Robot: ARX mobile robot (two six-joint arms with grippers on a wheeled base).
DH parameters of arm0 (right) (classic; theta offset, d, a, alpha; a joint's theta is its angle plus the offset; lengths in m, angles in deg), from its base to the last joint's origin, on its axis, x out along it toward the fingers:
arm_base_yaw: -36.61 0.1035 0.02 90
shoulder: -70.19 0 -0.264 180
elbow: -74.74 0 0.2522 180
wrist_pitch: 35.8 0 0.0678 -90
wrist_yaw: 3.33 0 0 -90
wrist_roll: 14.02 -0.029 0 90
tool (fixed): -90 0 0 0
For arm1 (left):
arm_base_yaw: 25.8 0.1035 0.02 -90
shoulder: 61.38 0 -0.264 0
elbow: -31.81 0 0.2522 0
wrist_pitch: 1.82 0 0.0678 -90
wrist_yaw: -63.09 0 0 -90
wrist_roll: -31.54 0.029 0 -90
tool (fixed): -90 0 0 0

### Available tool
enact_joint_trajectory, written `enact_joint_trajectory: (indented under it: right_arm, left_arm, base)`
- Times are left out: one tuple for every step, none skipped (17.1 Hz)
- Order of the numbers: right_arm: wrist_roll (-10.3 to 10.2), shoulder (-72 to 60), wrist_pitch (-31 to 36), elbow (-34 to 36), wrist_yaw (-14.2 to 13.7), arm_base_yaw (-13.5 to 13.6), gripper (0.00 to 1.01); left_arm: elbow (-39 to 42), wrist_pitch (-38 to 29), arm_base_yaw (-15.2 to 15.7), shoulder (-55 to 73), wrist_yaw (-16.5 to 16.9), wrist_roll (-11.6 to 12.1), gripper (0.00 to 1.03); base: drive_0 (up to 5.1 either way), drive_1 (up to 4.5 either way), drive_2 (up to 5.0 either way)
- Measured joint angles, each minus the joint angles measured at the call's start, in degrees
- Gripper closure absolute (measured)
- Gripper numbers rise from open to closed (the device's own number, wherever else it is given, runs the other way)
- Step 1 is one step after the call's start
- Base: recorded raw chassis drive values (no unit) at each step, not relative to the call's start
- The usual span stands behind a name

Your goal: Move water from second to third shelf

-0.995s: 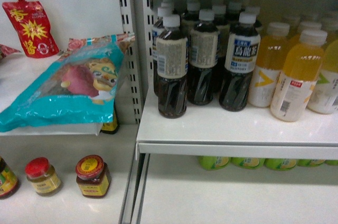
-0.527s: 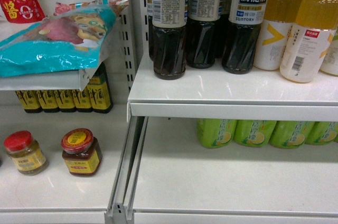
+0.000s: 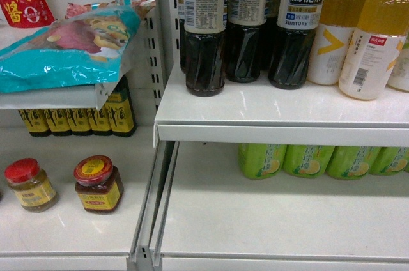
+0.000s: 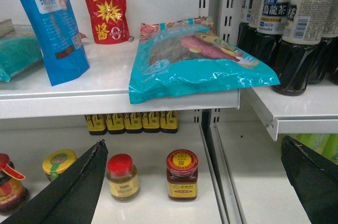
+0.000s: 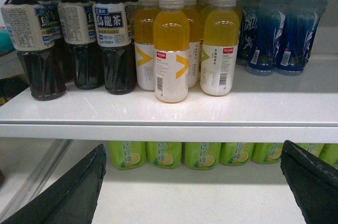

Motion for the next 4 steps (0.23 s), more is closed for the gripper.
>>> enact_joint_trajectory:
  right_arm:
    - [0.0,0.0,0.0,0.0,0.0,0.0,0.03]
    - [0.0,0.0,0.0,0.0,0.0,0.0,0.03]
    - [0.0,0.0,0.0,0.0,0.0,0.0,0.03]
    - [0.0,0.0,0.0,0.0,0.0,0.0,0.03]
  left_arm:
    - [0.0,0.0,0.0,0.0,0.0,0.0,0.05]
    - [0.0,0.0,0.0,0.0,0.0,0.0,0.05]
    - [0.0,0.0,0.0,0.0,0.0,0.0,0.05]
    - [0.0,0.0,0.0,0.0,0.0,0.0,0.05]
  base:
    - [0.0,0.00,0.0]
    - [0.0,0.00,0.0]
    - [0.0,0.00,0.0]
    - [0.0,0.00,0.0]
